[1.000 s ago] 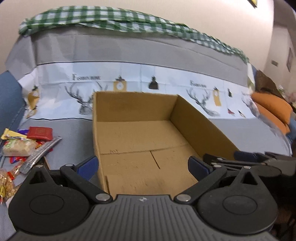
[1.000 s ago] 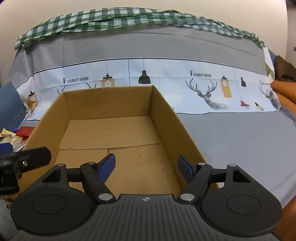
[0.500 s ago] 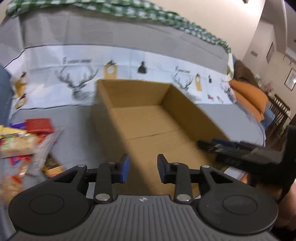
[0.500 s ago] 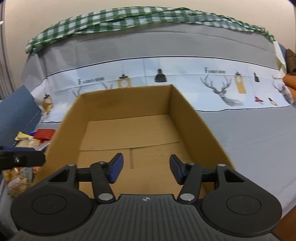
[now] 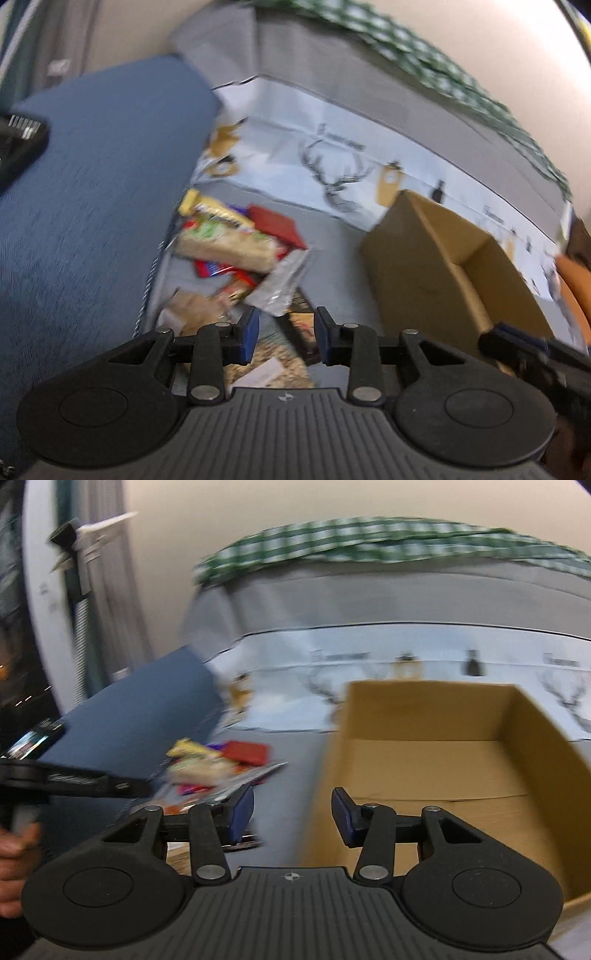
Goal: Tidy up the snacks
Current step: 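Grasp the clear bag of nuts with the right tool while the left tool approaches the cracker bag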
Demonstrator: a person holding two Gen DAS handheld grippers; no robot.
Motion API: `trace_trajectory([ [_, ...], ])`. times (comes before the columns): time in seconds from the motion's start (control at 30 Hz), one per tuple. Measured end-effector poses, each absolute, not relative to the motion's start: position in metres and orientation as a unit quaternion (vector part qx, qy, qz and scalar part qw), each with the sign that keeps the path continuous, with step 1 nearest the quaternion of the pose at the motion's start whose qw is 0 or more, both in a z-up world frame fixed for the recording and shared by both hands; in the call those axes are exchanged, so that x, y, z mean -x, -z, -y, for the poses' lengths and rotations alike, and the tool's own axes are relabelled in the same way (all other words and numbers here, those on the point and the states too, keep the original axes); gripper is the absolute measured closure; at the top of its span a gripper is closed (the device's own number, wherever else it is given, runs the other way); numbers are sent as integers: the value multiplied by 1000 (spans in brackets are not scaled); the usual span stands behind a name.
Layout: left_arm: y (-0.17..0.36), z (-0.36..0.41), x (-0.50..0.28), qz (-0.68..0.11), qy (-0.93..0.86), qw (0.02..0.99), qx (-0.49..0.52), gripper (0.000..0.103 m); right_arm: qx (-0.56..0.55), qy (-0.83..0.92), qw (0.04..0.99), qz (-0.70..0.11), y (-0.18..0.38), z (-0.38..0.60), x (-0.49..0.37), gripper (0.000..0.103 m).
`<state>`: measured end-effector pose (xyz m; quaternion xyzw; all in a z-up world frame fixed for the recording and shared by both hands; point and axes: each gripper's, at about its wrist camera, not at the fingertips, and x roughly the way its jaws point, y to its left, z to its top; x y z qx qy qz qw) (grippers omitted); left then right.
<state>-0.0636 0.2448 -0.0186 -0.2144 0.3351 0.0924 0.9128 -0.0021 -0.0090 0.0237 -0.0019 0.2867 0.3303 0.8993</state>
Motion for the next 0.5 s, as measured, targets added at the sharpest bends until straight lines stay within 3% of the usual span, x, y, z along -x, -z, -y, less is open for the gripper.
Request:
trace_trajectory([
  [0.13,18,-248,61,-340,-112,910,208,66,20,-379,880,-285,-14,-28,19,53],
  [0.23,21,-247,58,-352,-125,905,201,57,45,-399,864,-303,6,-53,24,41],
  [0.27,23,-248,56,-359,-132,902,200,48,54,-400,860,-313,13,-58,22,36],
  [0.5,36,-242,36,-414,-156,884,151,38,89,-412,837,-350,50,-89,13,9],
])
